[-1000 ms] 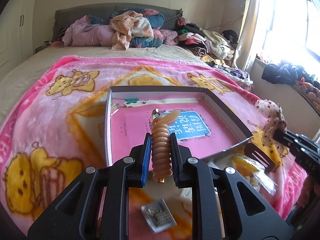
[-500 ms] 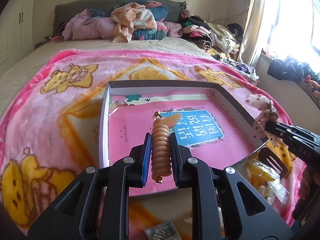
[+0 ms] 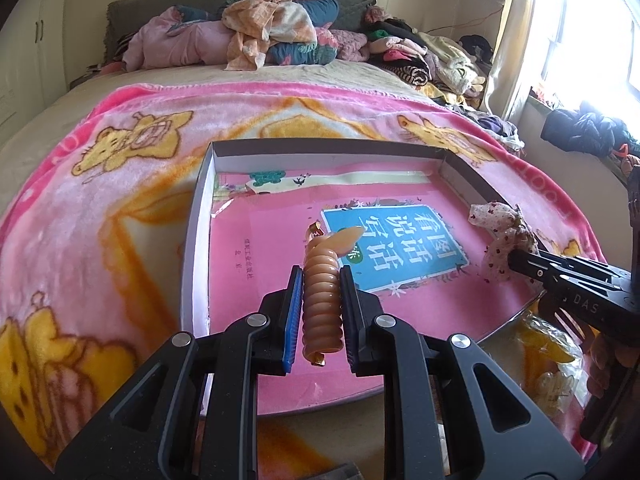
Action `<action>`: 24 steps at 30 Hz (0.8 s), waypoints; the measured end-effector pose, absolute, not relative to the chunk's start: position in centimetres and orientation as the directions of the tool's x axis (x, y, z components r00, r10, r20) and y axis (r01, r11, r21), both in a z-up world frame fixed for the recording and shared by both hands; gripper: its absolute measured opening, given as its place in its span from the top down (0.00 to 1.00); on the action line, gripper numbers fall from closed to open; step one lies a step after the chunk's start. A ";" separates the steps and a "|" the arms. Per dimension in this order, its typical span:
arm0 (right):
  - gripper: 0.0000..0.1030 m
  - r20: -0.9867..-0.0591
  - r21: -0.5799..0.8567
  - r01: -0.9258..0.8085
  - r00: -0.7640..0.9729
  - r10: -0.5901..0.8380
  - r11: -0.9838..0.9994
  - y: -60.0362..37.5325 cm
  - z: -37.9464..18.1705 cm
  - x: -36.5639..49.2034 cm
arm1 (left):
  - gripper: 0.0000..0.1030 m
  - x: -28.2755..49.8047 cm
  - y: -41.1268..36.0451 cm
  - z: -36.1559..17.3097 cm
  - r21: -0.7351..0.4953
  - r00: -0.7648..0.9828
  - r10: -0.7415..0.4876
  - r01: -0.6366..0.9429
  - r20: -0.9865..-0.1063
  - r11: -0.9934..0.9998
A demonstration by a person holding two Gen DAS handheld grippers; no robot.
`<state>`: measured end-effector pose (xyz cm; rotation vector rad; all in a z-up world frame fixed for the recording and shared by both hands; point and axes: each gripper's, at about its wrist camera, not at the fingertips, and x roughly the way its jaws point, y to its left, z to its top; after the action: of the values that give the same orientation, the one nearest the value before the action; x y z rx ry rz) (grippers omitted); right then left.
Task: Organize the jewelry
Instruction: 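Carry the spiral tie and lace bow clip over the grey box with both tools, then open both tools to drop the spiral tie and bow clip into the box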
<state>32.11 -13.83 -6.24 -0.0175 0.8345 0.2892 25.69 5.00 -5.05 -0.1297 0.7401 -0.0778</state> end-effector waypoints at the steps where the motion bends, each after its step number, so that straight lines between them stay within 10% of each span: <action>1: 0.77 -0.732 0.089 -0.261 0.637 0.240 0.961 -13.7 -6.3 32.2 | 0.89 25.7 5.0 -5.1 -0.145 0.735 -0.116 0.024 -0.668 0.989; 10: 0.72 -0.731 0.082 -0.272 0.638 0.243 0.959 -13.3 -6.6 32.3 | 0.89 26.0 5.3 -5.4 -0.145 0.732 -0.111 0.017 -0.672 0.989; 24: 0.26 -0.655 0.141 -0.244 0.704 0.275 0.959 -15.2 -4.4 28.9 | 0.78 25.4 6.0 -5.1 -0.138 0.744 -0.085 -0.009 -0.663 0.990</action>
<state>28.94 -15.16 -4.40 0.0450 0.7355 0.2887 25.35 6.04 -5.12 -0.1353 0.7317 -0.0417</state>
